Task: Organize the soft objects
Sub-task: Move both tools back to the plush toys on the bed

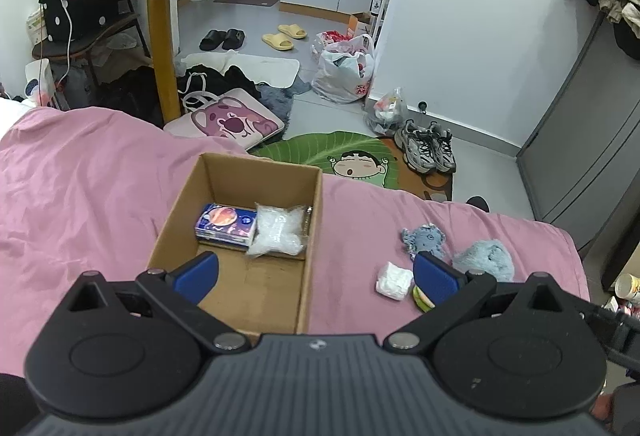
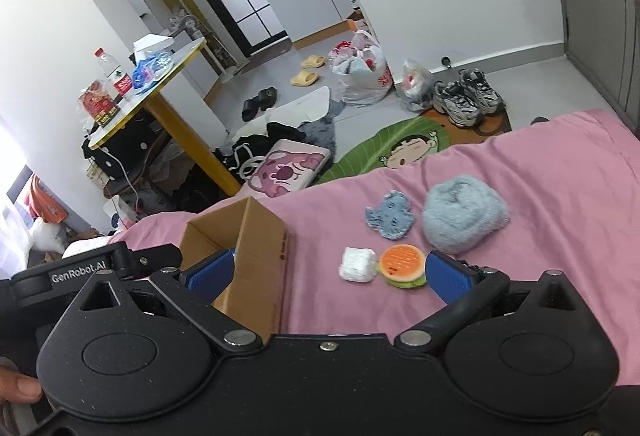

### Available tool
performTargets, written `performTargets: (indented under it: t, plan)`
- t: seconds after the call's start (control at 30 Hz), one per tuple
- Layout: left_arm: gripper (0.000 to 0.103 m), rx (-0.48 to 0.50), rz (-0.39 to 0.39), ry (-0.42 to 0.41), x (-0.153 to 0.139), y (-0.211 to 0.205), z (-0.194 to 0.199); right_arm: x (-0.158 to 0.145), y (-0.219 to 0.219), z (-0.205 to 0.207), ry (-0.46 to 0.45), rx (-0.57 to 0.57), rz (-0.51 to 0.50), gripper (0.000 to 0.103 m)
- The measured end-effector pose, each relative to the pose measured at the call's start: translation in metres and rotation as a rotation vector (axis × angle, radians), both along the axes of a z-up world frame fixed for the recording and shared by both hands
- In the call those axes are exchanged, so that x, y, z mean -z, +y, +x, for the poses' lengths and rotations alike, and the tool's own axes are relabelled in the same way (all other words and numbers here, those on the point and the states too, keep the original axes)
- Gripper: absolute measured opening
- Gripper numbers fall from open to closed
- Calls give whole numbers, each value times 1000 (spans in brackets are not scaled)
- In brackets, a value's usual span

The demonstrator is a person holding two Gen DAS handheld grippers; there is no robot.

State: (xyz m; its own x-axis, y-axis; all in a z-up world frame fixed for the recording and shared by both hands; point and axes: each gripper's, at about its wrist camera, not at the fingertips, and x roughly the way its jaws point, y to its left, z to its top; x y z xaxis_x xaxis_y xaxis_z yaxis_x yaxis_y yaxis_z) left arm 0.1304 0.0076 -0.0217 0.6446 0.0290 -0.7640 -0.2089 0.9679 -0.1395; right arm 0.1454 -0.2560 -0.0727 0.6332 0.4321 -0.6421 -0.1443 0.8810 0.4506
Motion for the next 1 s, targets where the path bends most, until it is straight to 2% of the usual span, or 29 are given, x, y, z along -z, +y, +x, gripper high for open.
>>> performTargets:
  t: [0.37,0.6,0.73,0.87,1.0]
  plan:
    - [103,30,18,10,2,-35,3,21,-37,0,35,108,6,103]
    - [102,50,17,10,11,-54,7,45,-52,7,85,140,41,95]
    - [100,52,-7,13,20,-60,12,59,-53,15,131,155,35,95]
    - [99,64,-10,19,28,-71,21,73,-50,24,181,155,46,90]
    - [92,78,-18,28,36,-80,28,85,-50,34,216,161,57,86]
